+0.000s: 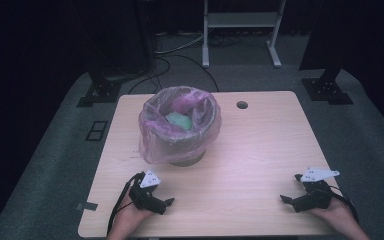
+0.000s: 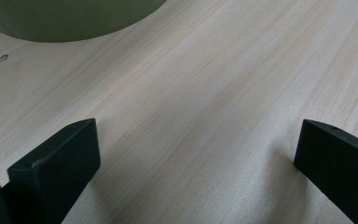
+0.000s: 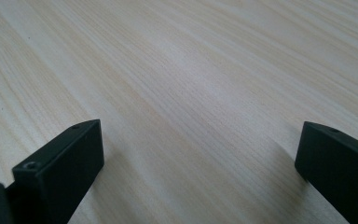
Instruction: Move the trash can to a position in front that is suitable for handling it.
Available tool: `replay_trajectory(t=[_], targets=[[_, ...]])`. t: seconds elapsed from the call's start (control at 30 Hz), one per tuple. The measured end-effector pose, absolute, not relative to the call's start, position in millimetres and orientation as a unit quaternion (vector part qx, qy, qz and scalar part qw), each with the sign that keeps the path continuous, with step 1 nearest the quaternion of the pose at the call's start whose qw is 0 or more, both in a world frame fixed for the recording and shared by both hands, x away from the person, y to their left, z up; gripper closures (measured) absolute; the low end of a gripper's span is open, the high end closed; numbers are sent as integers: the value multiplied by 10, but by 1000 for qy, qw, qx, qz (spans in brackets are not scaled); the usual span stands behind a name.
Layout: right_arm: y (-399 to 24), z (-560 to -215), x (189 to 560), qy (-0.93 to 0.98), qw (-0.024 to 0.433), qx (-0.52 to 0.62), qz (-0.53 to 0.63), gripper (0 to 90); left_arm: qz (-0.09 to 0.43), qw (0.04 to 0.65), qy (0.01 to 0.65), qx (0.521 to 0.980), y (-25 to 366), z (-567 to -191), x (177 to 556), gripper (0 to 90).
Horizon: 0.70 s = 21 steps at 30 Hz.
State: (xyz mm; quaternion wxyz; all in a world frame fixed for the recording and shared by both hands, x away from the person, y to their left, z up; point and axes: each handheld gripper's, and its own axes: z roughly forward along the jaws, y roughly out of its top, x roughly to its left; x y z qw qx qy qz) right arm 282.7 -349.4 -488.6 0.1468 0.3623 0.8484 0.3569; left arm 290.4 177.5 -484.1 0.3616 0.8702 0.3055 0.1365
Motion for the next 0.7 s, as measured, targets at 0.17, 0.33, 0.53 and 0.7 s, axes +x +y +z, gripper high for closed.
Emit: replay_trajectory(t=[0.17,0.33,0.53,0.7], targets=[[-3495,-4886,2828,849,147,362,357,0,134,361,310,869,1797,-4835,2905,0],[-3499,-4885,2842,849,147,361,356,0,129,365,316,866,1850,-4803,2877,0],[-3500,-4886,2842,848,148,364,356,0,126,373,322,861,1919,-4721,2847,0],[-3500,-4886,2843,848,148,364,356,0,123,388,331,851,1982,-4604,2837,0]])
